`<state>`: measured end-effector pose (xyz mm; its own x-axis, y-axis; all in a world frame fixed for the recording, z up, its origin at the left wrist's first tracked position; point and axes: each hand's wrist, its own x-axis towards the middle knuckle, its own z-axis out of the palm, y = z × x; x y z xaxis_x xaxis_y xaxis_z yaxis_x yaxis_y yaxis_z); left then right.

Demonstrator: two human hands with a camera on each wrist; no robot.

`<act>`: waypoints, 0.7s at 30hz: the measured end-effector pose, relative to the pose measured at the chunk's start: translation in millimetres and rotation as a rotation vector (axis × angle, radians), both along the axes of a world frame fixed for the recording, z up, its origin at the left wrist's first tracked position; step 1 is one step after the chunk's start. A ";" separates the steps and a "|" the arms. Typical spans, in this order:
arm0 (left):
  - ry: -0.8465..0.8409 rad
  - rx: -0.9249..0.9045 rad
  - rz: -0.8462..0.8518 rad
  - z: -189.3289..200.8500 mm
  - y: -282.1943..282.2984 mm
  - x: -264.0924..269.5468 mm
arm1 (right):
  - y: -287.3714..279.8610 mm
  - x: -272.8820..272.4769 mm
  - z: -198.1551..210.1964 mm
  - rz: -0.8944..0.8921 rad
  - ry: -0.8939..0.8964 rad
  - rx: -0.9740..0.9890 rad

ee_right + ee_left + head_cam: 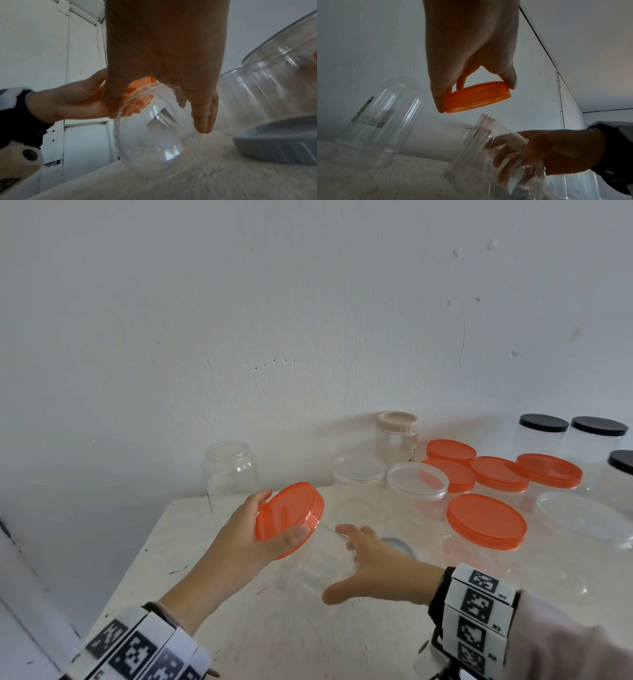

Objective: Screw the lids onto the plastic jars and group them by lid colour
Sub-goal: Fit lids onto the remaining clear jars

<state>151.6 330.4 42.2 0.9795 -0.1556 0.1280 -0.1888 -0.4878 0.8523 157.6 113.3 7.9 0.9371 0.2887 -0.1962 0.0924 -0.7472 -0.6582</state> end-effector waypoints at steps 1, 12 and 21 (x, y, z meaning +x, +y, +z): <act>0.005 0.002 -0.003 -0.6 -0.9 -0.5 | -1.1 -0.8 -1.2 -0.006 0.002 0.018; 0.025 0.079 -0.046 -7.0 -19.6 3.3 | -14.7 -0.9 -15.7 -0.036 0.050 -0.010; 0.024 0.212 -0.127 -14.3 -26.9 4.5 | -10.1 -2.9 -20.5 -0.007 0.099 0.068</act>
